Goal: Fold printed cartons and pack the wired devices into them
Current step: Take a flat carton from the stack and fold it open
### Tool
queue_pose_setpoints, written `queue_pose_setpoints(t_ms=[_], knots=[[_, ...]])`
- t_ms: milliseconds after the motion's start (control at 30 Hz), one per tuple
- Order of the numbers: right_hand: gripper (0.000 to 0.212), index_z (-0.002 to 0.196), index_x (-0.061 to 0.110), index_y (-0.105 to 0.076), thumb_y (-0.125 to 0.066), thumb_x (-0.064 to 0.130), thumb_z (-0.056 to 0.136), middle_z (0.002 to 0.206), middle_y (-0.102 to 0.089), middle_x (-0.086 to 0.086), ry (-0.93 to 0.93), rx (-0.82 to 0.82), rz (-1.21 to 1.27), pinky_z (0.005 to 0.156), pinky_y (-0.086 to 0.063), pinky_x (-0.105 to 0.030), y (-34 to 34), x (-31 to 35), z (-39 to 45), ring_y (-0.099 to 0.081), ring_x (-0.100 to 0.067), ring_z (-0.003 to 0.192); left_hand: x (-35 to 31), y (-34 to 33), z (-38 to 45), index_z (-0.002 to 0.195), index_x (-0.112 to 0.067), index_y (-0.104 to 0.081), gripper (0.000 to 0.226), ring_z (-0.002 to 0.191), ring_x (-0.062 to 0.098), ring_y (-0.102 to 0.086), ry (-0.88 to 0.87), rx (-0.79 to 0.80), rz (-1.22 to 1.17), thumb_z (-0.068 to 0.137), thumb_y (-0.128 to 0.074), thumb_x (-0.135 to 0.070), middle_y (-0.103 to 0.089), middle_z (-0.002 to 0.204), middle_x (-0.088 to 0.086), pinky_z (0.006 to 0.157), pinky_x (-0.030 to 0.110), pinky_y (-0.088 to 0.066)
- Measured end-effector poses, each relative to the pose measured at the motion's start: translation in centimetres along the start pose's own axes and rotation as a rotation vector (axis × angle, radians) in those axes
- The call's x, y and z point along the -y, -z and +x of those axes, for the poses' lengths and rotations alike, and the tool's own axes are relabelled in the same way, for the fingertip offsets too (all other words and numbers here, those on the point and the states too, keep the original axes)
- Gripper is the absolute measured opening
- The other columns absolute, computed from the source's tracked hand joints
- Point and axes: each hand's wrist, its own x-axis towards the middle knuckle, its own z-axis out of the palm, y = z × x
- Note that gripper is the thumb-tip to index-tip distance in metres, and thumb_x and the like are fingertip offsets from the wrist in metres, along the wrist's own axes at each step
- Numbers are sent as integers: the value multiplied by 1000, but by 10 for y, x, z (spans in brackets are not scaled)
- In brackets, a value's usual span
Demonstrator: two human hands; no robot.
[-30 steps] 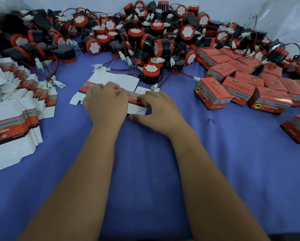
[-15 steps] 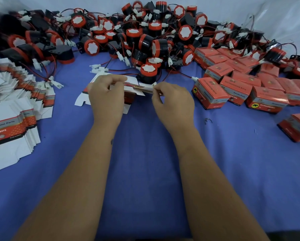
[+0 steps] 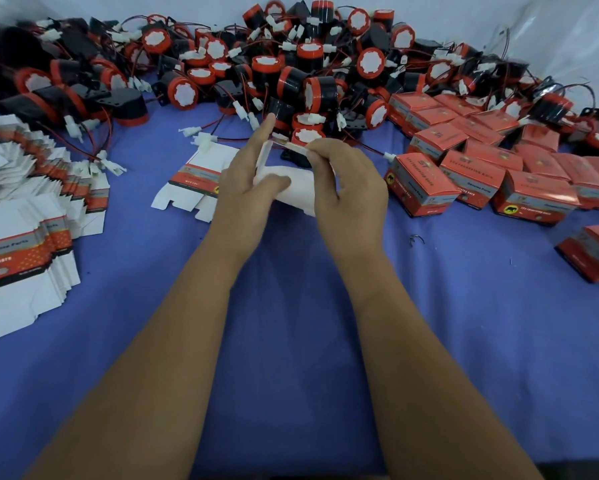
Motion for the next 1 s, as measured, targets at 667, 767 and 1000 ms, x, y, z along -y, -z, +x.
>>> queue_pose_setpoints(t_ms=[667, 767, 1000], knots=[[75, 144, 13, -42, -67, 21, 74, 148, -45, -1, -36, 459, 183, 115, -31, -38, -6, -6, -2, -37, -16, 139, 1, 10, 11, 83, -13, -54, 24, 77, 6, -64, -137, -430, -417, 94, -34, -14, -63, 89, 2, 69, 22, -51], [69, 139, 16, -47, -67, 47, 81, 137, -51, 3, -30, 442, 112, 109, -35, -37, -13, -2, -5, -44, -14, 128, -1, 11, 11, 88, -10, -52, 30, 69, 7, -65, -58, -404, -564, 105, -30, -20, -65, 82, 0, 61, 23, -52], [32, 120, 19, -51, -61, 33, 94, 115, -62, -2, -352, 296, 494, 89, -53, -45, -7, -2, -4, -61, -19, 104, -6, 2, 6, 132, -17, -46, 51, 125, 28, -56, -58, -27, -324, 95, -35, -49, -55, 135, 16, 105, 49, -46]])
